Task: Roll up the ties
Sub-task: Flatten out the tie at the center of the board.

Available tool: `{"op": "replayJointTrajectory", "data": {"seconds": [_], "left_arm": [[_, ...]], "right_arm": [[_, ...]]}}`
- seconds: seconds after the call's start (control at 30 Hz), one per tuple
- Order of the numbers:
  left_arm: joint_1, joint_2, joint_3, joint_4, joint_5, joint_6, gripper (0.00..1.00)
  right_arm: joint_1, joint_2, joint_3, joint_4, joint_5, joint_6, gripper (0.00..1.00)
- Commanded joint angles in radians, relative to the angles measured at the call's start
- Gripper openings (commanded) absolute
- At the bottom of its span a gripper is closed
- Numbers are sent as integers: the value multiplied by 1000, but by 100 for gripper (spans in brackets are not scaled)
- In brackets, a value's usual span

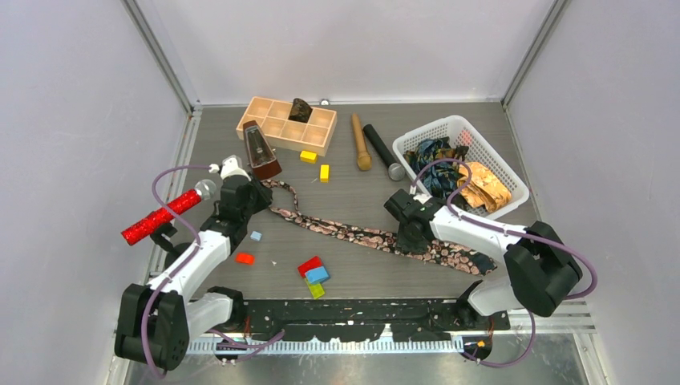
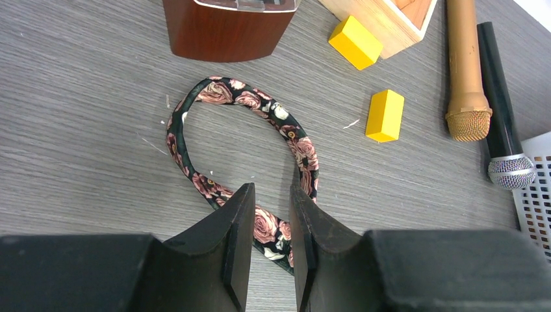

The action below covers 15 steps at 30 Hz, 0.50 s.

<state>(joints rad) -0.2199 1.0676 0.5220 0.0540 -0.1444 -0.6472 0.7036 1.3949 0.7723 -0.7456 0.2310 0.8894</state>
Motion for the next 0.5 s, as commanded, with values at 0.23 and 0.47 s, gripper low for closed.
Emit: {"op": "replayJointTrajectory", "data": {"seconds": [0.23, 0.47], "left_arm": [[7, -6, 23, 33, 2, 3, 28], [6, 0, 23, 35, 3, 3, 28]], "right_arm": [[-43, 3, -29, 50, -16, -51, 28], [-55, -13, -43, 39, 10, -35, 15]]}}
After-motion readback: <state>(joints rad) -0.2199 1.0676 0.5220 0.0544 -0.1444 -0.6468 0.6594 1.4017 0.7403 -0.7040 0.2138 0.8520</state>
